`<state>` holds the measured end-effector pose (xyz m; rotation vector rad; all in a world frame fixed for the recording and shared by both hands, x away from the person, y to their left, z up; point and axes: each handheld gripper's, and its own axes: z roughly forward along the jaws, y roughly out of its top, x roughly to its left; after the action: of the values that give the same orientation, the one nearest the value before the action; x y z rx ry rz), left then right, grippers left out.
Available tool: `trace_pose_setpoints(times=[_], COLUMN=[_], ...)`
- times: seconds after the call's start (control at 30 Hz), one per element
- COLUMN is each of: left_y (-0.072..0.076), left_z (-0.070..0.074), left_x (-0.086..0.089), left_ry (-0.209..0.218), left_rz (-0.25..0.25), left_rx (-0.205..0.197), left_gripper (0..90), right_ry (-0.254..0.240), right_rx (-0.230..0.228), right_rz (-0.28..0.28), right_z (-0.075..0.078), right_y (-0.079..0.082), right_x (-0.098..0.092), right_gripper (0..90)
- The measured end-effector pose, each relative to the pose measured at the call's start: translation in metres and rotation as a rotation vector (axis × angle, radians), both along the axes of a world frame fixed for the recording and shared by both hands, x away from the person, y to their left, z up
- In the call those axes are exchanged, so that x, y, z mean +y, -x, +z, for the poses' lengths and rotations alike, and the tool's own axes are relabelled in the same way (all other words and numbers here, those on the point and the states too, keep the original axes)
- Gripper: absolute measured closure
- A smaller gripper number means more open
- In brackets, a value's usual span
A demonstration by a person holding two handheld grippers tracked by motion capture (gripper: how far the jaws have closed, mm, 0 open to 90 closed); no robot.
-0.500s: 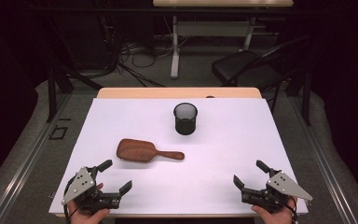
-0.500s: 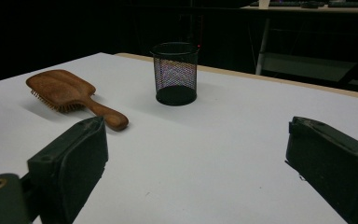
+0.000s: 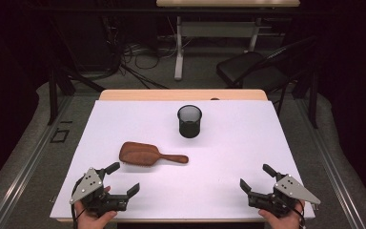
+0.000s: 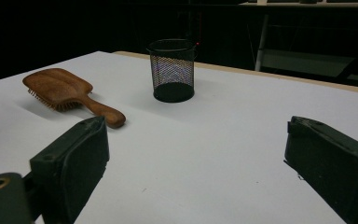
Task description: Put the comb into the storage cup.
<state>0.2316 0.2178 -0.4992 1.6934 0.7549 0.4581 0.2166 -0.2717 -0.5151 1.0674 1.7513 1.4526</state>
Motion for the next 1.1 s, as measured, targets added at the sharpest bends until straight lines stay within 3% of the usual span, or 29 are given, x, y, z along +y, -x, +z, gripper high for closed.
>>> trace_pose_setpoints(times=[0.13, 0.3, 0.4, 0.5, 0.53, 0.6, 0.77, 0.9, 1.1], left_y=[-0.005, -0.016, -0.021, -0.029, -0.034, -0.038, -0.045, -0.052, -0.062], left_z=[0.004, 0.008, 0.009, 0.013, 0.015, 0.018, 0.024, 0.028, 0.031], left_x=[-0.007, -0.015, -0.015, -0.014, -0.015, -0.015, -0.019, -0.025, -0.039], left_ry=[-0.047, -0.089, -0.091, -0.065, -0.058, -0.055, -0.05, -0.043, -0.066], left_rz=[0.002, 0.052, 0.061, 0.071, 0.078, 0.089, 0.092, 0.083, 0.097], left_rx=[0.019, 0.064, 0.091, 0.133, 0.14, 0.14, 0.158, 0.173, 0.191], left_gripper=[2.4, 3.1, 3.5, 3.9, 8.4, 14.9, 16.9, 25.6, 36.1], right_ry=[0.012, 0.013, 0.016, 0.014, 0.012, 0.009, 0.011, 0.013, 0.032], right_rx=[0.003, 0.009, 0.004, 0.01, 0.014, 0.019, 0.024, 0.022, 0.017], right_rz=[-0.004, -0.004, -0.007, -0.007, -0.007, -0.005, -0.004, 0.0, 0.008], right_z=[0.0, -0.001, -0.001, -0.002, -0.003, -0.004, -0.004, -0.004, -0.004], right_y=[-0.001, -0.003, -0.003, -0.005, -0.007, -0.008, -0.012, -0.011, -0.01], right_x=[0.001, 0.005, 0.006, 0.006, 0.006, 0.006, 0.008, 0.009, 0.013], right_gripper=[6.8, 7.0, 7.1, 7.1, 7.1, 7.1, 7.1, 7.1, 7.1])
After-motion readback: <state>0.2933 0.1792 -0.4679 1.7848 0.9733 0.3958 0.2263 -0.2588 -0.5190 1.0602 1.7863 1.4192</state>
